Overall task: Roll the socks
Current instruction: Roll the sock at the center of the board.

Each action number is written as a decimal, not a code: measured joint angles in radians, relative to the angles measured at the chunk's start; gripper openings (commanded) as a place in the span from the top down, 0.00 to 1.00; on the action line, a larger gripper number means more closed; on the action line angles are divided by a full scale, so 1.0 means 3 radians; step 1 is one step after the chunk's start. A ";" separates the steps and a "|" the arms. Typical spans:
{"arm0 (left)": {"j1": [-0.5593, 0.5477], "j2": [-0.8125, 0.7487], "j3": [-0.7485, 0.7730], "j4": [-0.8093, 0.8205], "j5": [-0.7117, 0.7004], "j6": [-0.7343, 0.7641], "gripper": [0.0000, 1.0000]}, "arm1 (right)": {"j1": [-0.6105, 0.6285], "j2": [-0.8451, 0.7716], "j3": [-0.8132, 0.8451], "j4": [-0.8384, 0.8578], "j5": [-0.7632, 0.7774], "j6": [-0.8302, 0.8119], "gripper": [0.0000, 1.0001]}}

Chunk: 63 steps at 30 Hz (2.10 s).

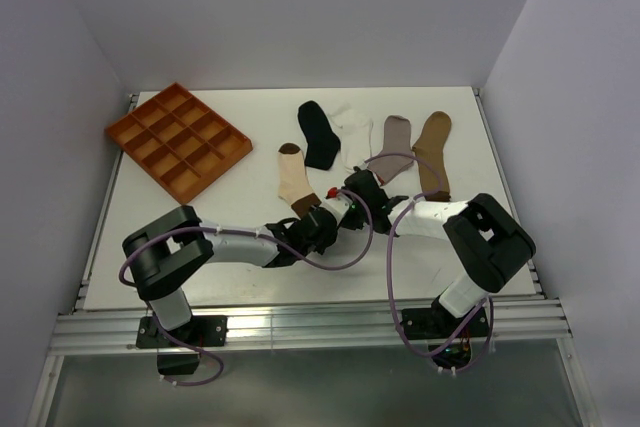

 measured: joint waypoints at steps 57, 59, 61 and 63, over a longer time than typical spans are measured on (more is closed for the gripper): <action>0.0338 0.0089 0.0257 -0.0253 0.0721 -0.0608 1.00 | -0.0197 -0.0280 -0.0518 0.0596 -0.0310 0.0173 0.80; 0.0341 0.0089 0.0257 -0.0253 0.0729 -0.0607 1.00 | -0.0197 -0.0276 -0.0515 0.0613 -0.0318 0.0175 0.80; 0.0345 0.0089 0.0257 -0.0253 0.0736 -0.0608 1.00 | -0.0197 -0.0268 -0.0506 0.0618 -0.0326 0.0175 0.80; 0.0345 0.0089 0.0257 -0.0253 0.0736 -0.0608 1.00 | -0.0197 -0.0262 -0.0495 0.0622 -0.0329 0.0177 0.80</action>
